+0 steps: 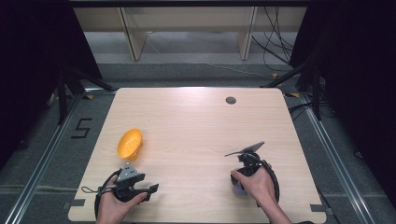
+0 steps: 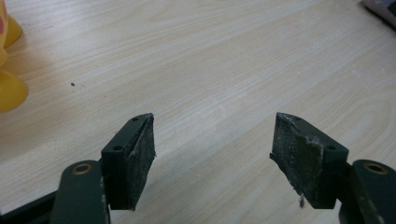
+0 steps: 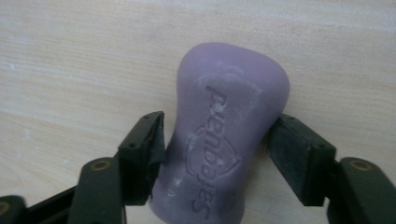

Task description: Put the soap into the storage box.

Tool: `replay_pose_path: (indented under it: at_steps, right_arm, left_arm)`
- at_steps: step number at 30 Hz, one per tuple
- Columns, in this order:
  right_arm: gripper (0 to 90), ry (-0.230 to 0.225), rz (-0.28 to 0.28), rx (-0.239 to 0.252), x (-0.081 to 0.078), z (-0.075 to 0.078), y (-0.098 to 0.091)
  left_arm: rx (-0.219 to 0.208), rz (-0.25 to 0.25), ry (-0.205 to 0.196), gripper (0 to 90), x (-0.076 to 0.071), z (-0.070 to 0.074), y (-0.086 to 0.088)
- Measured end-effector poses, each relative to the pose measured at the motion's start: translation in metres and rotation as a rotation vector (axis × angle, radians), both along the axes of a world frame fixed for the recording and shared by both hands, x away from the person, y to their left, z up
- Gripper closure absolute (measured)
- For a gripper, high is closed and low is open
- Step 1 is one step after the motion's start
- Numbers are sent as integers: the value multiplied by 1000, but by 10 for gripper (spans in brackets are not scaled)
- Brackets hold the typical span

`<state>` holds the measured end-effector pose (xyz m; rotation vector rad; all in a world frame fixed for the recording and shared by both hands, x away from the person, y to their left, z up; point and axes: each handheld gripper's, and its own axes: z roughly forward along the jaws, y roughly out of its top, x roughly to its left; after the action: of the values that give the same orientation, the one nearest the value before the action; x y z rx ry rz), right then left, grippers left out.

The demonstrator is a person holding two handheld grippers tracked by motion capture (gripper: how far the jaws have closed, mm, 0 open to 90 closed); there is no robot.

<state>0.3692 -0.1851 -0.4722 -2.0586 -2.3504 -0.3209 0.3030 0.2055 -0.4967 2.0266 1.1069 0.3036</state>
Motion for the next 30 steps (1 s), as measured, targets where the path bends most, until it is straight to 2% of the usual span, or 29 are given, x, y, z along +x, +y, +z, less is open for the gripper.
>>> replay_pose_path:
  at_steps: [3, 4, 7, 11, 20, 21, 22, 23, 26, 27, 28, 29, 30]
  right_arm:
    - [460, 17, 21, -24, 2, 0, 1]
    - [492, 24, 63, -49, 2, 0, 2]
    - [498, 50, 89, -42, 2, 2, 2]
    - [497, 49, 132, -47, 2, 2, 3]
    - [498, 30, 206, -66, 2, 1, 1]
    - [502, 29, 219, -36, 3, -1, 0]
    - [502, 29, 219, -36, 3, -1, 0]
    - [503, 25, 246, -95, 2, 0, 1]
    - [504, 8, 269, -84, 2, 0, 1]
    - [504, -26, 321, -84, 3, -3, 0]
    - [505, -40, 319, -86, 1, -3, 1]
    - [505, -40, 319, -86, 1, -3, 1]
    - [505, -33, 365, -92, -1, -1, 1]
  left_arm:
    - [-9, 7, -3, 297, 0, 0, 0]
    - [-9, 6, -2, 298, 0, -1, 0]
    - [-2, 1, 1, 298, 1, 0, 1]
    - [-6, 8, -5, 299, 0, 0, 1]
    - [-10, 7, -7, 300, 0, -1, -1]
    - [0, 7, -5, 301, 0, 0, -1]
    - [0, 7, -5, 301, 0, 0, -1]
    - [-2, 5, -9, 301, 0, 0, -1]
    - [-4, 8, -14, 302, 0, -1, -1]
    - [-8, 9, -17, 303, 0, -1, -2]
    - [-8, 9, -17, 303, 0, -1, -2]
    - [-9, 9, -17, 303, 0, -1, -2]
    - [-17, 11, -19, 304, 0, -1, -2]
